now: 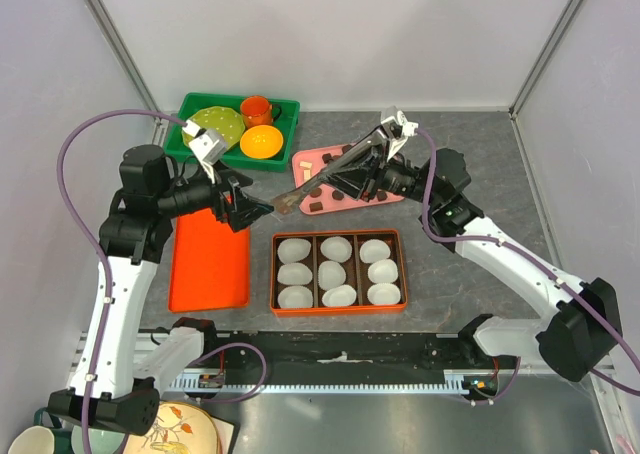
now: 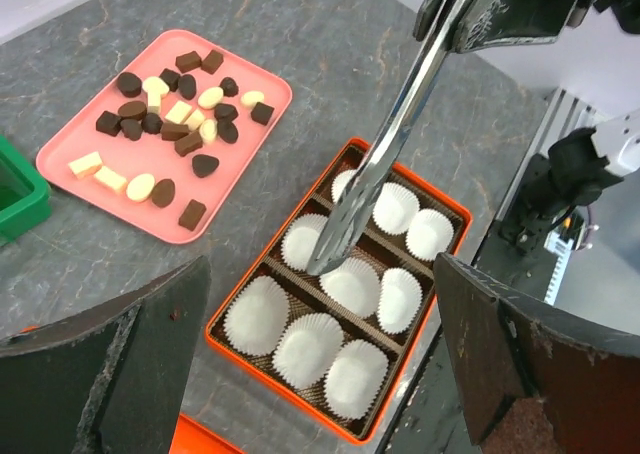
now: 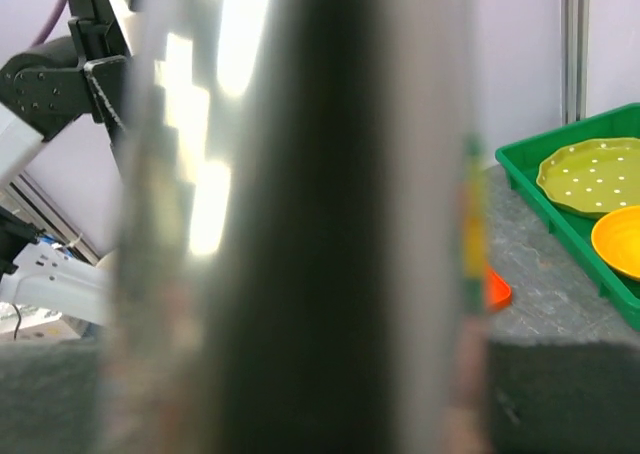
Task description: Pack the chocolate
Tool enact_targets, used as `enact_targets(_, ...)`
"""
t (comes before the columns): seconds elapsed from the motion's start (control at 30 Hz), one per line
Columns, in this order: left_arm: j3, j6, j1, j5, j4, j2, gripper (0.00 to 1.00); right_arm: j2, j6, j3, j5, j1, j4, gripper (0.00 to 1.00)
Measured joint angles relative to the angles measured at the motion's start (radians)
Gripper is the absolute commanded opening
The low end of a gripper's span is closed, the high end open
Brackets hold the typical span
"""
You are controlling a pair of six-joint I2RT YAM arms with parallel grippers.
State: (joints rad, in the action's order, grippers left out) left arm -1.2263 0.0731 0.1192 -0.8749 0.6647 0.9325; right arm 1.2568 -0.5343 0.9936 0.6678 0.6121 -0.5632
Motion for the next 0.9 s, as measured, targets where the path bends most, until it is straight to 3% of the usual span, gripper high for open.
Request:
enact_targets(0.17, 0.013, 0.06, 0.0, -0.034, 0.019, 0.028, 0.99, -0.013, 0.029, 0.0, 0.019, 0.004, 0.041, 0.27)
enact_targets(0.4, 0.05, 0.131, 0.003, -0.315, 0.061, 0.118, 0.99, -0.013, 0.035, 0.0, 0.05, 0.031, 0.06, 0.27)
enact_targets(0.53, 0.055, 0.181, 0.034, -0.407, 0.095, 0.164, 0.98, -0.013, 0.035, 0.002, 0.063, 0.039, 0.062, 0.27)
enact_targets(0.67, 0.06, 0.212, 0.077, -0.436, 0.123, 0.177, 0.79, -0.014, 0.034, 0.004, 0.068, 0.04, 0.064, 0.27)
enact_targets(0.9, 0.061, 0.255, 0.106, -0.418, 0.15, 0.177, 0.56, -0.02, 0.027, 0.007, 0.076, 0.04, 0.06, 0.27)
